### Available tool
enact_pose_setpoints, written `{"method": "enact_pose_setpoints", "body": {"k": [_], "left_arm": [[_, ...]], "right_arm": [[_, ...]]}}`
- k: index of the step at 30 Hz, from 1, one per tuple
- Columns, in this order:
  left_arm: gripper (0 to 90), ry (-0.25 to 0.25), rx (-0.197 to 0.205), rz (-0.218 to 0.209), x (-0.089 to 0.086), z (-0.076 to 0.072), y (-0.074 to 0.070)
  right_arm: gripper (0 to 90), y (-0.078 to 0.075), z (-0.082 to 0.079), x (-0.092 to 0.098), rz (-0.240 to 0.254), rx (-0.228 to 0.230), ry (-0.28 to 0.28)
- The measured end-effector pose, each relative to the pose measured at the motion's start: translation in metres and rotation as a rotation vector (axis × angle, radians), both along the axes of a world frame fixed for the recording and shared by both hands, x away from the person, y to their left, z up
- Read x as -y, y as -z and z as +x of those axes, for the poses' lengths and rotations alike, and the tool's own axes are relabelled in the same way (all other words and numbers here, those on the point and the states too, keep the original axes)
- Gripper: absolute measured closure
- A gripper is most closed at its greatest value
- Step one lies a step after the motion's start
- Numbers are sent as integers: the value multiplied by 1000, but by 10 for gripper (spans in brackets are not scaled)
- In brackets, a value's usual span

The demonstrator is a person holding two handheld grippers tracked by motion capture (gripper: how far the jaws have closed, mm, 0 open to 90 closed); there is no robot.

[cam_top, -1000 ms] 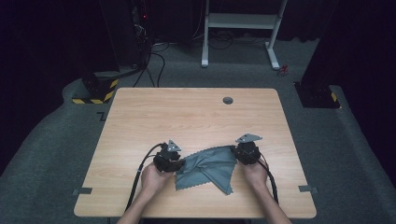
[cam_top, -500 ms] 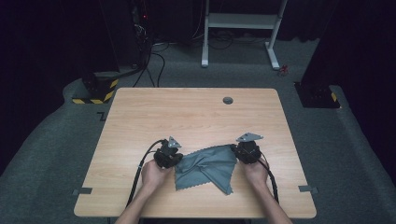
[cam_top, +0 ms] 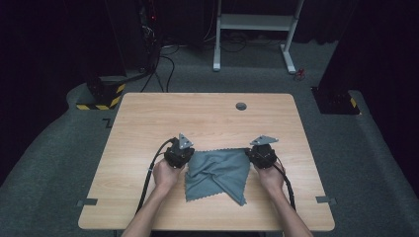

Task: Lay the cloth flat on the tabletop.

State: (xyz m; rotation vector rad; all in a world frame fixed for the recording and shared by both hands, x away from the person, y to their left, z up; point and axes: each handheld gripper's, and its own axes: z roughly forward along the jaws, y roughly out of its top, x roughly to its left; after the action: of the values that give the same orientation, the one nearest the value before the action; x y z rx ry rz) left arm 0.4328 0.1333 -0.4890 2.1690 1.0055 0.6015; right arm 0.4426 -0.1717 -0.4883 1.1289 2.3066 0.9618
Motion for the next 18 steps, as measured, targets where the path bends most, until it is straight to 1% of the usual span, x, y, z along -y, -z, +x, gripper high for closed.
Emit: {"method": "enact_pose_setpoints", "body": {"k": [1,2,3,4,5,6,7,8,9,10,11,13,14,15,16,17,18], "left_arm": [[900,-10,13,14,3,5,1],[900,-22,22,31,5,11,2],[900,-22,22,31,5,11,2],[900,-39,29,55,7,19,3],[900,-51,32,60,7,23,3],[900,-61,43,65,6,26,5],[900,-73,38,60,5,30,6],[900,-73,38,60,5,30,6],[900,-97,34,59,6,37,10],[900,-105,33,64,7,40,11],[900,-105,33,64,7,40,11],[897,-113,24,75,10,45,15],[893,-120,27,68,11,47,16],[869,-120,27,68,11,47,16],[869,-122,18,47,11,47,16],[804,-122,8,31,10,46,15],[739,-107,4,17,9,43,12]], "right_arm": [[888,-1,3,0,5,-4,6],[888,-1,9,0,2,-7,19],[888,-1,9,0,2,-7,19],[888,-1,15,0,-7,-5,31],[888,-1,18,1,-5,-5,40],[888,0,22,1,-8,-20,50],[888,1,26,0,-13,-22,55],[888,1,26,0,-13,-22,55],[888,3,33,-2,-16,-25,65],[888,3,35,-4,-22,-30,70],[888,3,35,-4,-22,-30,70],[887,7,41,-10,-45,-44,80],[882,10,44,-12,-50,-50,89],[882,10,44,-12,-50,-50,89],[861,11,46,-13,-46,-52,99],[802,12,47,-13,-40,-53,116],[742,11,47,-13,-40,-48,123]]}}
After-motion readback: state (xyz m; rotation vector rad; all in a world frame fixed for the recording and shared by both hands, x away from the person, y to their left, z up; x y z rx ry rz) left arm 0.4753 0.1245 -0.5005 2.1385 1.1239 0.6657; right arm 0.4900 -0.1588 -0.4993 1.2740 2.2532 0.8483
